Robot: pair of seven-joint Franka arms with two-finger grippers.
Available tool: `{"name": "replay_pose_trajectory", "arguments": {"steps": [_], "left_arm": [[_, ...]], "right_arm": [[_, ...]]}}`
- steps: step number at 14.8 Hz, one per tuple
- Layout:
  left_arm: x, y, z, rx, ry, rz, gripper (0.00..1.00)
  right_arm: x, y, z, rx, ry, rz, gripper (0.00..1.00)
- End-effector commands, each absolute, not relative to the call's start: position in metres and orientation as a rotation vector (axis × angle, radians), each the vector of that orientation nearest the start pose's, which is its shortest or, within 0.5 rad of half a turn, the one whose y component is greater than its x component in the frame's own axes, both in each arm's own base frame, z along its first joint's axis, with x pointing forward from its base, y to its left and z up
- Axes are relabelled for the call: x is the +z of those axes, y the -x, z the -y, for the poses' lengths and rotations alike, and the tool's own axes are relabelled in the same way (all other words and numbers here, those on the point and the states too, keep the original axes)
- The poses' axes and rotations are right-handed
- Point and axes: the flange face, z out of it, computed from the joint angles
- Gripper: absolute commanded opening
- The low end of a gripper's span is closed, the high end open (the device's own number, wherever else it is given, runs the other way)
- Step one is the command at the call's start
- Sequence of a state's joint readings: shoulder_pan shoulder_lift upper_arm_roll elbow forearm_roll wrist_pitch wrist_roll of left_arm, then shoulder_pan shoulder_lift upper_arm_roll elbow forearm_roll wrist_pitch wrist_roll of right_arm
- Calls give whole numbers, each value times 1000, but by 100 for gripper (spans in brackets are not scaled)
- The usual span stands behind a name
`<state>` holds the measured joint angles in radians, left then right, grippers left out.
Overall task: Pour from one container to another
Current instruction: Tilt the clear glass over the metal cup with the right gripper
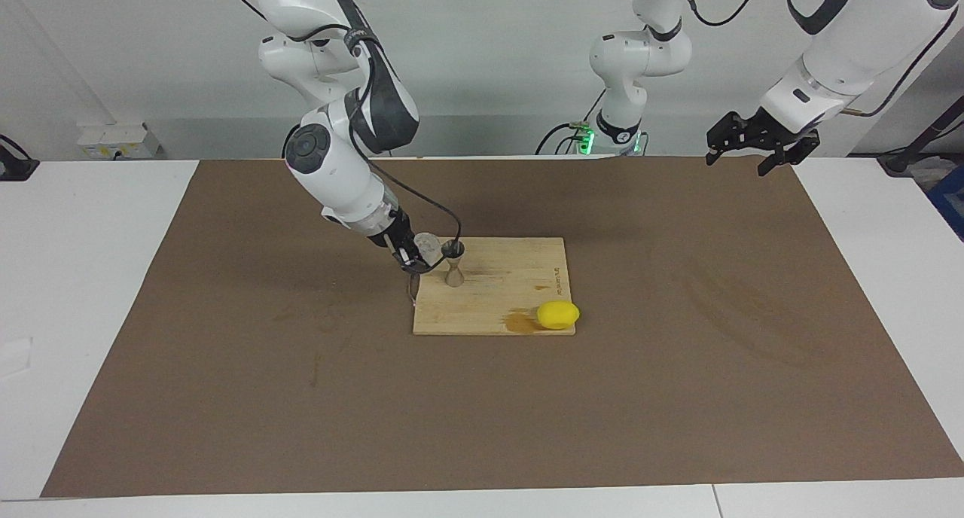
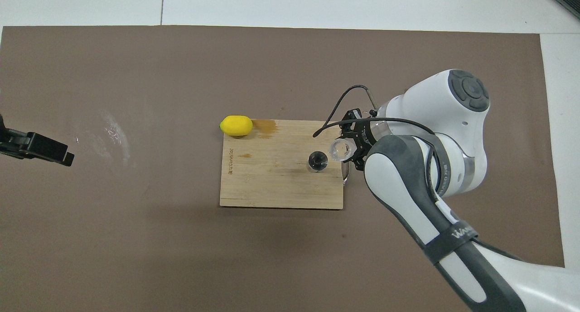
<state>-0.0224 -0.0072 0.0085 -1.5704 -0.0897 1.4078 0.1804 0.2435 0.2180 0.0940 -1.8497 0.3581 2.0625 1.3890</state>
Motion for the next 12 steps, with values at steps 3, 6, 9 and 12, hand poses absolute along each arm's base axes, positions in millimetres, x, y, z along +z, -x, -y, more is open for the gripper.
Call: {"name": "replay_pose_trajectory", "arguments": {"steps": [3, 6, 9, 12], "left_arm": [[617, -541, 13, 169, 3203, -144, 100], [618, -546, 11, 107, 3206, -72, 100], [617, -544, 11, 116, 3206, -75, 100], [617, -544, 17, 122, 3205, -92, 100]], "right_arm": [[420, -587, -228, 314, 2394, -1728, 0], [415, -584, -240, 296, 2429, -1719, 0], [414, -583, -247, 247, 2465, -1719, 0], [414, -577, -259, 194, 2528, -1685, 0]]}}
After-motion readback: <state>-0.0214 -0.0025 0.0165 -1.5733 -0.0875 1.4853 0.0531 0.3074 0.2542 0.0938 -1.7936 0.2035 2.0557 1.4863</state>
